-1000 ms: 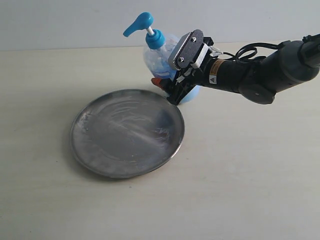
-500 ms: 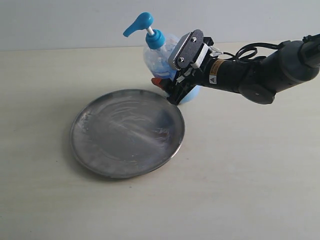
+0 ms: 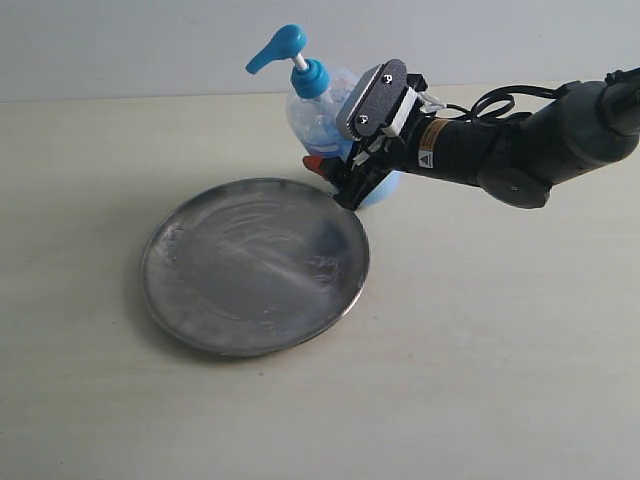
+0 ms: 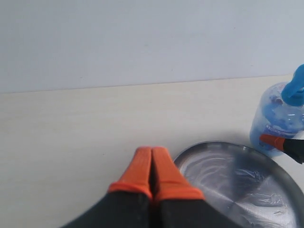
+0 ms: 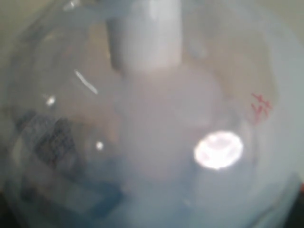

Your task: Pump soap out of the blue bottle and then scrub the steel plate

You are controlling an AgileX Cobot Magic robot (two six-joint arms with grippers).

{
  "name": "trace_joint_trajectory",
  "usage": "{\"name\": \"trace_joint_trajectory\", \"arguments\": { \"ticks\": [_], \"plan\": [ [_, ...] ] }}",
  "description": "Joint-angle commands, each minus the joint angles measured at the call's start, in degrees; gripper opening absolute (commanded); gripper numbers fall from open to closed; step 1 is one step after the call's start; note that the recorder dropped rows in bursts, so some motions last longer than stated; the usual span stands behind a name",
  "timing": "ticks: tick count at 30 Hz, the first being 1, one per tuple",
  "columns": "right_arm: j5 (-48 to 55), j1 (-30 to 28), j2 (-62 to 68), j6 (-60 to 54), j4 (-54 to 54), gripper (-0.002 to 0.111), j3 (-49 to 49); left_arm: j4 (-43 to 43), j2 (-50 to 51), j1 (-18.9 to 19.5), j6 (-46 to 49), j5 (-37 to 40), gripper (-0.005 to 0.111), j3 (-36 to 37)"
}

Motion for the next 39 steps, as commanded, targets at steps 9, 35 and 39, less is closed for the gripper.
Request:
{"name": "trace_joint_trajectory", "arguments": {
  "ticks": [9, 35, 39],
  "plan": [
    [-0.2, 0.0, -0.4, -0.6, 0.2, 0.000, -0.4, -1.8, 6.1, -0.4, -0.3, -4.6, 0.001, 0.1],
    [-0.4, 0.0, -0.4, -0.6, 0.2, 0.000, -0.4, -25.8, 55.7, -13.4, 20.3, 14.0, 0.001, -50.1],
    [-0.4, 0.0, -0.4, -0.6, 0.2, 0.000, -0.4, -26.4, 58.8, -13.4, 20.3, 14.9, 0.001, -53.5]
  ]
}}
